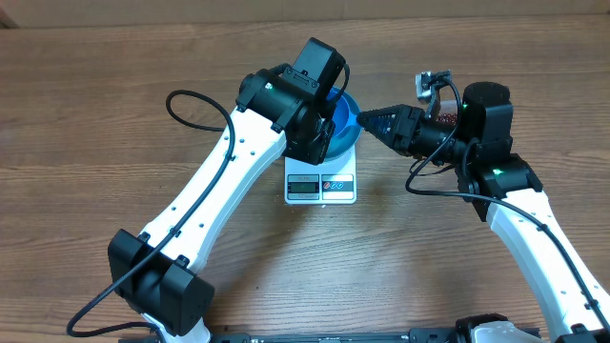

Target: Scoop item into bowl and weigh 150g on scale

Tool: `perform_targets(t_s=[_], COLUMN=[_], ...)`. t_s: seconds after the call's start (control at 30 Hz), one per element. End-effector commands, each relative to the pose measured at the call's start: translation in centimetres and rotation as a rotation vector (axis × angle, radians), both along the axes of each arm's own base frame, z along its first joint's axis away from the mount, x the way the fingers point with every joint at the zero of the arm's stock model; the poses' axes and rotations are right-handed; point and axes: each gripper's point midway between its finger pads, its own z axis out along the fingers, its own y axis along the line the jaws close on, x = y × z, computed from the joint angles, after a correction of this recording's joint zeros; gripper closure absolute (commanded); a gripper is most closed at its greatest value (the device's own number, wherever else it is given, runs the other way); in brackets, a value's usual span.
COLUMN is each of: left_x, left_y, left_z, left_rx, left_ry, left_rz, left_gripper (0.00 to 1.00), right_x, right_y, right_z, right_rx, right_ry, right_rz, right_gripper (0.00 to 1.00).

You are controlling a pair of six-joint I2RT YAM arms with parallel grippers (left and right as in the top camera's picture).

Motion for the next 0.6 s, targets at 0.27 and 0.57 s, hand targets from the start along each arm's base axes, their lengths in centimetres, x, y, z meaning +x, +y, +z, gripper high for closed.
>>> perform_targets(t_s=[0.27,0.57], left_x=[0.2,0.17], left_y=[-0.39,-1.08], left_z=[1.78,1.95], left_rx=[-0.04,-0.05], left_ry=[-0.037,-0.05], left_rz=[0.041,0.028], left_gripper=[0.95,0.96], right_x=[0.23,0.4], right_y=[0.19,0.17], right_z=[1.42,1.66], right_rx=[0.005,0.018], right_ry=[-0.046,-0.04], right_rz=[0.002,-0.008], right_gripper=[0.64,0.65])
